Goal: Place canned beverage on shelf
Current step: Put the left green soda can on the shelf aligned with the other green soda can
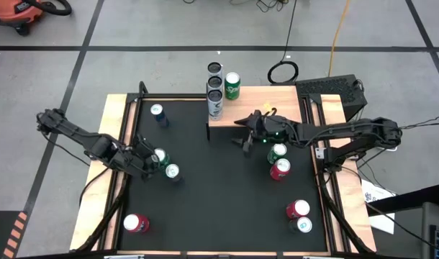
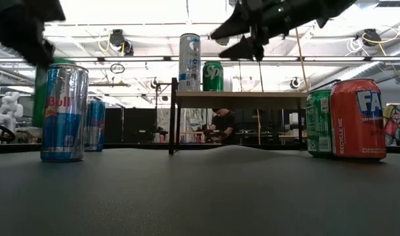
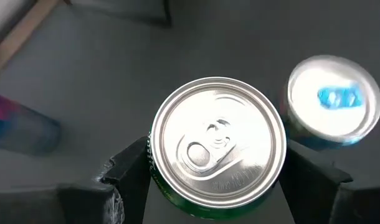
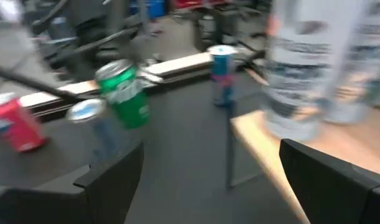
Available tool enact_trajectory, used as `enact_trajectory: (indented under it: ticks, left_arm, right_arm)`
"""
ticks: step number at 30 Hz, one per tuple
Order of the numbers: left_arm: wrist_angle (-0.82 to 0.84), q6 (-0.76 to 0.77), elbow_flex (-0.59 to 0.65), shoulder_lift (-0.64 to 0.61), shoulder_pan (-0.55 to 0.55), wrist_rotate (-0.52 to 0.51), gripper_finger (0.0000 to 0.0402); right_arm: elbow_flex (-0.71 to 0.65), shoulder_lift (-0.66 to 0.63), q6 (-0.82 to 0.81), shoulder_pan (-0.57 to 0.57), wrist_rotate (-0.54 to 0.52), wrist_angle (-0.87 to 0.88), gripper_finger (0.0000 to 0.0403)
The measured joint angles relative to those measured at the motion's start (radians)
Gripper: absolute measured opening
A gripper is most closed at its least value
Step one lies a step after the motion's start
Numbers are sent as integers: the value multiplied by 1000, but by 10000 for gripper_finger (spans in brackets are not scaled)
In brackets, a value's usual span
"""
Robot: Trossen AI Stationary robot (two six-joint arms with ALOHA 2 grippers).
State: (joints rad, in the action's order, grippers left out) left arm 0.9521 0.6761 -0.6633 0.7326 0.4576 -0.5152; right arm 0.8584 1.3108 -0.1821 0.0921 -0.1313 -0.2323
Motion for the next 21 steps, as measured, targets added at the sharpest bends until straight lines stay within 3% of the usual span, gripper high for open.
enact_trajectory:
  ticks: [4, 9, 14, 21]
  left_arm:
    - [37, -92, -130, 0, -6, -54, 272]
    - [-54, -268, -250, 14, -44, -53, 272]
    - [-243, -407, -274, 90, -94, 55, 272]
    - [-421, -496, -273, 260, -150, 142, 272]
  right_arm:
    - [-6, 24, 30, -35, 96, -107, 361]
    - [-6, 95, 70, -77, 163, -298, 361]
    - [1, 171, 135, -95, 161, -433, 361]
    - [92, 251, 117, -103, 162, -373, 361]
